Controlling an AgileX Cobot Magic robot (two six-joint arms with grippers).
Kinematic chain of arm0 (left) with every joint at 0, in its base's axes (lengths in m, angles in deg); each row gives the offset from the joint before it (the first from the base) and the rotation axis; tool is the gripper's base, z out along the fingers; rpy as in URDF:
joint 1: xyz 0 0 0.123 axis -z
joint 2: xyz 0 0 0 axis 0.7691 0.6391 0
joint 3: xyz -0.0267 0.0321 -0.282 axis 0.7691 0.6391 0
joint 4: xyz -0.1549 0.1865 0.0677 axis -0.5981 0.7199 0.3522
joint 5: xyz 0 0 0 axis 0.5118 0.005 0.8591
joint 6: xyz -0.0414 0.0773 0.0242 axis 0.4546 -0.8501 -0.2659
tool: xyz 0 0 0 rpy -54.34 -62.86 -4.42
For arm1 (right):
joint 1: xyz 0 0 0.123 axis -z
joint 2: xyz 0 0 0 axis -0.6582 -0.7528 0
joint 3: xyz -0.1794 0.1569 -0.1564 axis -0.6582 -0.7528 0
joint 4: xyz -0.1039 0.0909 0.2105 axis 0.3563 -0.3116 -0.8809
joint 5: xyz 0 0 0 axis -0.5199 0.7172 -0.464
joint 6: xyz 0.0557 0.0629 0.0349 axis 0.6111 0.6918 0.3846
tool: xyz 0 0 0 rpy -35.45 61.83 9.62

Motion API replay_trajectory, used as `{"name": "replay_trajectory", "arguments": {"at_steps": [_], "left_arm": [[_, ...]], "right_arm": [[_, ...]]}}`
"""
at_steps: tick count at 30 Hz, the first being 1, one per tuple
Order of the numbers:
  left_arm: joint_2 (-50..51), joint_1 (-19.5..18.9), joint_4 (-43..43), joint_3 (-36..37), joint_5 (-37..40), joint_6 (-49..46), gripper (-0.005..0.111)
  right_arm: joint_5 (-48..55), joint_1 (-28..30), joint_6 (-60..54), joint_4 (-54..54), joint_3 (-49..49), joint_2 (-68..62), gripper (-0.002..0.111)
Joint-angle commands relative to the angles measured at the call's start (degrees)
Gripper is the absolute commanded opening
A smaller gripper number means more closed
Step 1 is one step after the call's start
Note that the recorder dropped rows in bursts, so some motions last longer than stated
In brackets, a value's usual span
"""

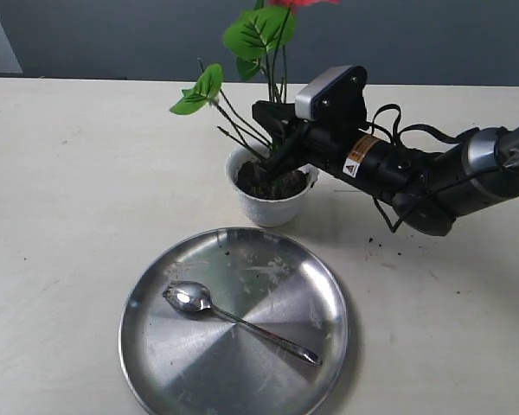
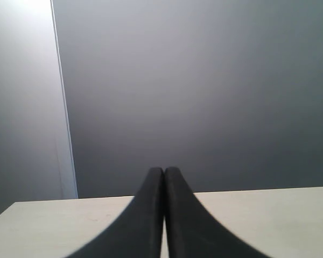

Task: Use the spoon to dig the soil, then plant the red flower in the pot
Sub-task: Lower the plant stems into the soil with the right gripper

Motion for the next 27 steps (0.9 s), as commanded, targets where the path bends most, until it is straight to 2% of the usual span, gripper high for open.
{"name": "replay_trajectory", "arguments": {"at_steps": [1, 11, 13, 14, 16, 27], "left_arm": [[-0.13, 0.35, -0.41, -0.16, -0.22, 0.29, 0.000], [-0.13, 0.35, -0.41, -0.16, -0.22, 0.29, 0.000], [-0.13, 0.35, -0.41, -0.16, -0.22, 0.29, 0.000], [-0.13, 0.35, -0.41, -0.16, -0.22, 0.29, 0.000], [-0.13, 0.35, -0.41, -0.16, -0.22, 0.29, 0.000], [-0.13, 0.35, -0.41, -0.16, -0.22, 0.29, 0.000]], "right_arm": [[4.30, 0.08, 0.25, 2.80, -0.69, -0.83, -0.001], [8.93, 0.08, 5.12, 5.42, -0.72, 0.56, 0.000], [9.70, 0.08, 6.24, 6.03, -0.72, 1.05, 0.013], [10.44, 0.08, 7.59, 6.14, -0.72, 1.32, 0.022], [11.37, 0.08, 9.69, 6.86, -0.72, 1.80, 0.030], [23.57, 0.08, 18.39, 12.28, -0.72, 6.98, 0.030]]}}
